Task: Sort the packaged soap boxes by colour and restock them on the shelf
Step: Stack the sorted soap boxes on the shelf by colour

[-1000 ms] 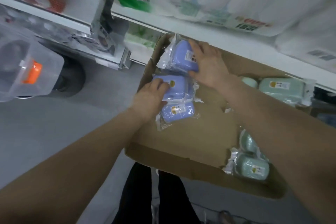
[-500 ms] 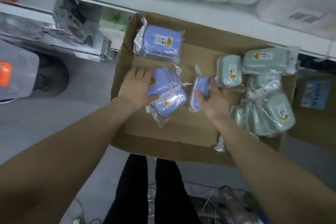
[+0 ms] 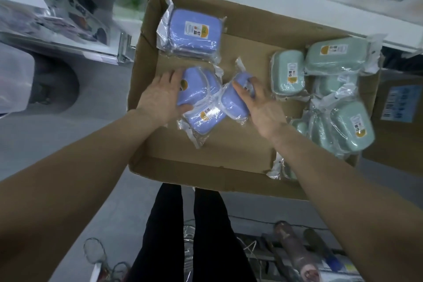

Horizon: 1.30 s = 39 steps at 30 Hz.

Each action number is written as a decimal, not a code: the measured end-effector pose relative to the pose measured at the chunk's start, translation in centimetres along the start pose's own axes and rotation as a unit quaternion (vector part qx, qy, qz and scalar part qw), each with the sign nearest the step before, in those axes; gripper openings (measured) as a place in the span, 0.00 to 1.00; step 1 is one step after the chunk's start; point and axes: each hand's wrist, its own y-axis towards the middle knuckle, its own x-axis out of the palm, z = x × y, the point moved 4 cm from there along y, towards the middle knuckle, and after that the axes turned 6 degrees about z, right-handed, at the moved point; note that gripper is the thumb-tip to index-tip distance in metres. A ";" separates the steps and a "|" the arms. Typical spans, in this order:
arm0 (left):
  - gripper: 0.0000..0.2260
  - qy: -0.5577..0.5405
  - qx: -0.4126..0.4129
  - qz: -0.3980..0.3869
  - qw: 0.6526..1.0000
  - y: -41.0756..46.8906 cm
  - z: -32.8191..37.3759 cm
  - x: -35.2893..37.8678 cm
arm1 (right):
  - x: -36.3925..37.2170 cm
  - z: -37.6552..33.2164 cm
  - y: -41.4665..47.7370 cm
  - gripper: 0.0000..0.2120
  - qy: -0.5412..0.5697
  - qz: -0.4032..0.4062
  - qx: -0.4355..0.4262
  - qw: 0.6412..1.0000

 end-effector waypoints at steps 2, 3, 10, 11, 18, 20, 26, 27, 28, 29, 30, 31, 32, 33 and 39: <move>0.40 -0.006 -0.003 0.000 1.000 0.0 -0.1 0.1 | -0.9 -0.2 1.0 0.47 -0.031 0.040 -0.023 0.998; 0.40 -0.007 -0.003 0.002 1.000 0.0 -0.2 0.1 | -1.4 -0.2 1.5 0.45 -0.037 0.059 -0.035 0.997; 0.40 0.007 0.002 0.038 0.999 -1.4 0.9 -1.6 | -4.2 -0.1 0.6 0.48 -0.072 0.021 -0.056 0.996; 0.40 0.006 0.000 0.042 0.999 -1.9 1.1 -2.3 | -4.9 -0.1 0.1 0.47 -0.043 0.020 -0.031 0.998; 0.40 0.015 0.004 0.071 0.997 -5.3 3.3 -8.9 | -12.3 -0.7 -4.8 0.42 0.052 0.150 0.019 0.987; 0.40 0.013 0.010 0.085 0.996 -6.3 4.1 -11.1 | -14.9 -1.0 -6.0 0.43 0.046 0.172 0.030 0.983; 0.40 0.034 0.013 0.160 0.987 -9.9 5.7 -17.9 | -23.6 -2.0 -9.1 0.42 0.063 0.237 0.039 0.969; 0.41 0.033 0.011 0.169 0.985 -10.5 6.0 -19.0 | -25.0 -2.2 -9.4 0.41 0.067 0.243 0.039 0.967; 0.41 0.032 0.008 0.178 0.984 -11.2 6.2 -20.1 | -26.4 -2.4 -9.8 0.41 0.071 0.248 0.037 0.965; 0.41 0.028 0.006 0.187 0.982 -11.8 6.3 -21.2 | -27.7 -2.6 -10.1 0.41 0.072 0.258 0.031 0.963; 0.41 0.024 0.006 0.197 0.980 -12.3 6.4 -22.2 | -29.1 -2.8 -10.5 0.41 0.070 0.270 0.024 0.960; 0.41 0.022 0.009 0.210 0.977 -12.8 6.5 -23.2 | -30.4 -3.0 -10.8 0.42 0.064 0.284 0.015 0.957; 0.41 0.021 0.011 0.223 0.974 -13.2 6.6 -24.3 | -31.8 -3.3 -11.1 0.42 0.054 0.298 0.003 0.953; 0.41 0.021 0.012 0.235 0.972 -13.7 6.6 -25.3 | -33.1 -3.6 -11.3 0.42 0.043 0.313 -0.007 0.949; 0.42 0.034 0.031 0.302 0.952 -15.8 7.4 -31.6 | -40.3 -5.4 -11.1 0.42 -0.006 0.377 -0.050 0.925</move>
